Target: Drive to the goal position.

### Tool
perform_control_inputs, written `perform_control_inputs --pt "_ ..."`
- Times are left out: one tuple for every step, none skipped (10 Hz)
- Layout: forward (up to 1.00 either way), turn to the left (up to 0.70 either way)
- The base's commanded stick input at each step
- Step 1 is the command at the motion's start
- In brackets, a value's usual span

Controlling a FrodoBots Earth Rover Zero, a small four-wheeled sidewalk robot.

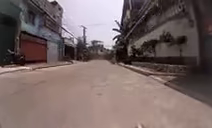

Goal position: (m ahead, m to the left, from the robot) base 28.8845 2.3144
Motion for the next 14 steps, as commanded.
perform_control_inputs --pt "1.00 0.03" --pt "1.00 0.03" --pt "1.00 0.03" --pt "1.00 0.03" --pt "1.00 0.03" --pt "1.00 0.03" --pt "1.00 0.03" --pt "1.00 0.03" --pt "1.00 0.03" --pt "1.00 0.03" --pt "1.00 0.03" --pt "1.00 0.03" --pt "1.00 0.03" --pt "1.00 0.03"
